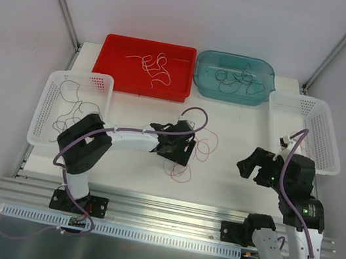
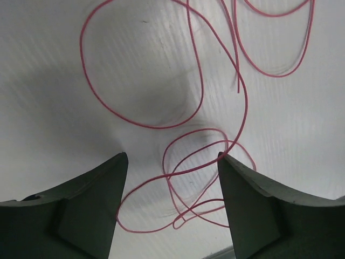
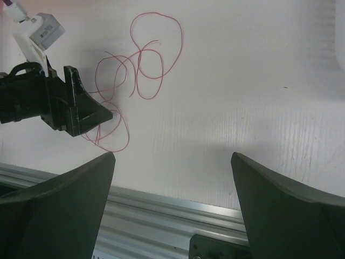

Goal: Untangle the cables

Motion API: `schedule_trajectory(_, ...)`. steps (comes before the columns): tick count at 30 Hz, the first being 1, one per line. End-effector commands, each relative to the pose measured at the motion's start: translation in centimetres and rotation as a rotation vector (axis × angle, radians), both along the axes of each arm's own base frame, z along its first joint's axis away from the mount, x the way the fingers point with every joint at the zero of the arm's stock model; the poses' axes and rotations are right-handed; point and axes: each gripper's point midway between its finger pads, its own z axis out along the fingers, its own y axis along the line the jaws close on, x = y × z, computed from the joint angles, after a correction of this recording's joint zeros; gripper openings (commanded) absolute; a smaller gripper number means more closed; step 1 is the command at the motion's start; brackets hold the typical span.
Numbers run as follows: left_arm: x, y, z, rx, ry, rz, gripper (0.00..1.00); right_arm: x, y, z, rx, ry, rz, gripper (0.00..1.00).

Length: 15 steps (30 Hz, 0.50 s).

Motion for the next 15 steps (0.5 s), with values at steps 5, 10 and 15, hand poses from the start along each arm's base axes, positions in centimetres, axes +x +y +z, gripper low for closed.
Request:
schedule_trajectory(5,-3.7,-0.2,-2.4,0.09,0.081,-0.025,0.45,0.1,0.8,0.0,0.038,0.001,0.02,0.94)
schedule_trajectory(10,-4.6,1.3,-2.1,0.125,0.078,0.003,0.04,0.2,0.7,-0.2,0.035,0.002,0.016,0.94)
schedule_trajectory(15,-4.3,2.9,3.0,0.094,-0.013,0.008,0.0,0.2,0.7,-0.3,0.035,0.002,0.016,0.94)
